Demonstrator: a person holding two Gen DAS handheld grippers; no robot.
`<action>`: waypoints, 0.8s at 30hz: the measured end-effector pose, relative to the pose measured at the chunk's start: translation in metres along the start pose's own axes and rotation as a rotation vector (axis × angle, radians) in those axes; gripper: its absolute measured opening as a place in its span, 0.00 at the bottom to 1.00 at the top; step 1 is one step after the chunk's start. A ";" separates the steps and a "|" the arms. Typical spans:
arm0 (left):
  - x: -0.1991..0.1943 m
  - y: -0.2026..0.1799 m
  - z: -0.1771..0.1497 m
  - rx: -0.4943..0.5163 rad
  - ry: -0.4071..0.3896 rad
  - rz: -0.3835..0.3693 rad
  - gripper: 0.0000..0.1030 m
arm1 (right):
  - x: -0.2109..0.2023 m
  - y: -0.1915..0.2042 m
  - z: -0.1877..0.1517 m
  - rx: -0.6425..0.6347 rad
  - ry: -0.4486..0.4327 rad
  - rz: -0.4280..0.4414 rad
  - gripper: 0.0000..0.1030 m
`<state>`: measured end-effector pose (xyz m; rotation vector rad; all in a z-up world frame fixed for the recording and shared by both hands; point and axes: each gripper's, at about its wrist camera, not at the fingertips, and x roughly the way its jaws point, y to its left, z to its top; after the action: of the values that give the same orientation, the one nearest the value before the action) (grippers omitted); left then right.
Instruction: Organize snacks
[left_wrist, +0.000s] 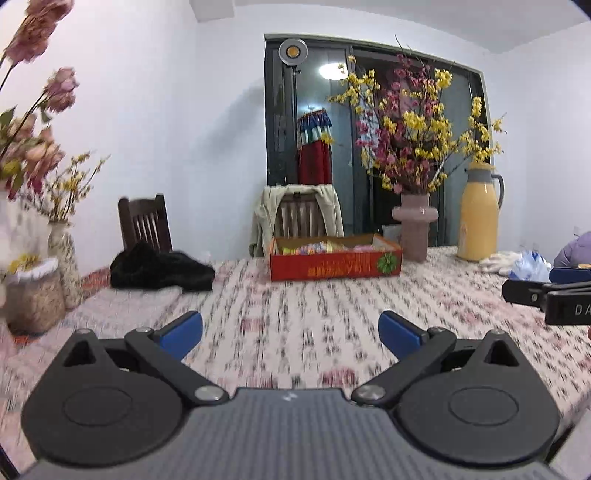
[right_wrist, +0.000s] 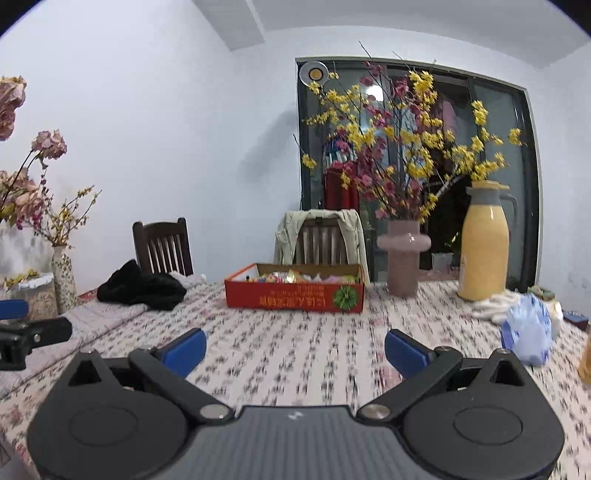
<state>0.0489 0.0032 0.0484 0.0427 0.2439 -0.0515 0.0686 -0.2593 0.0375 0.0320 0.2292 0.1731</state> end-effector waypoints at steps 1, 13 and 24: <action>-0.006 0.000 -0.006 0.000 0.010 0.005 1.00 | -0.007 0.001 -0.007 0.010 0.006 -0.003 1.00; -0.042 0.010 -0.049 -0.065 0.109 0.102 1.00 | -0.051 0.035 -0.059 0.005 0.106 0.009 1.00; -0.053 0.003 -0.056 -0.036 0.134 0.067 1.00 | -0.075 0.059 -0.066 -0.023 0.119 0.012 1.00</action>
<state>-0.0156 0.0110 0.0075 0.0190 0.3766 0.0230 -0.0283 -0.2133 -0.0066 -0.0002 0.3454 0.1900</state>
